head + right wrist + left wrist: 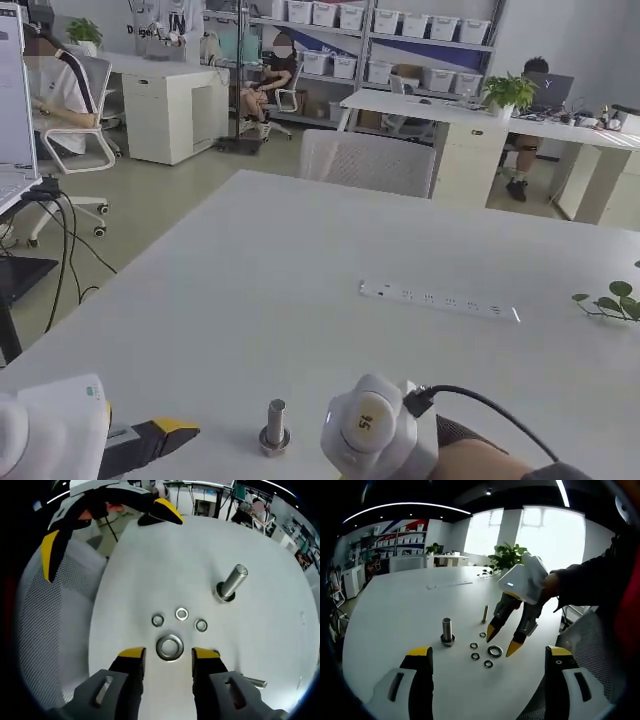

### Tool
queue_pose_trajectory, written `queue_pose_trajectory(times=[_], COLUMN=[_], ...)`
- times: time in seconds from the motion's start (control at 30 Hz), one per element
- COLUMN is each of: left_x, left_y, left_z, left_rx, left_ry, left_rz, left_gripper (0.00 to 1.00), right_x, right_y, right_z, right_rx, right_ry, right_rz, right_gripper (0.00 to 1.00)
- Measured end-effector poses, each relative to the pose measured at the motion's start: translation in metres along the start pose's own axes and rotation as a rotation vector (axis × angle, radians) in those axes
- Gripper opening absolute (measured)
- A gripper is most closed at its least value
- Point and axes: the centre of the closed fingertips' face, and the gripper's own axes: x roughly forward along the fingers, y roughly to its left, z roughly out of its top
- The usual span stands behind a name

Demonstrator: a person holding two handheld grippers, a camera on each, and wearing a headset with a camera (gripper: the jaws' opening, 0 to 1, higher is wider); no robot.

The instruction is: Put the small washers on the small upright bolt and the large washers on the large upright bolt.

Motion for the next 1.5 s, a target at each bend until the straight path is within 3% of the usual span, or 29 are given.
queue_pose_trajectory(times=[0.87, 1.5], left_x=[-0.0007, -0.0007], left_y=[0.0004, 0.0011], left_z=[0.0009, 0.0005], left_rx=[-0.003, -0.004], left_ry=[-0.008, -0.009], left_rz=[0.002, 0.006], left_gripper=[0.92, 0.92], right_x=[0.0045, 0.0054], right_y=[-0.0011, -0.0052], right_z=[0.0004, 0.0017], right_rx=[-0.070, -0.063], right_ry=[0.046, 0.034], right_rz=[-0.014, -0.025], right_gripper=[0.28, 0.23])
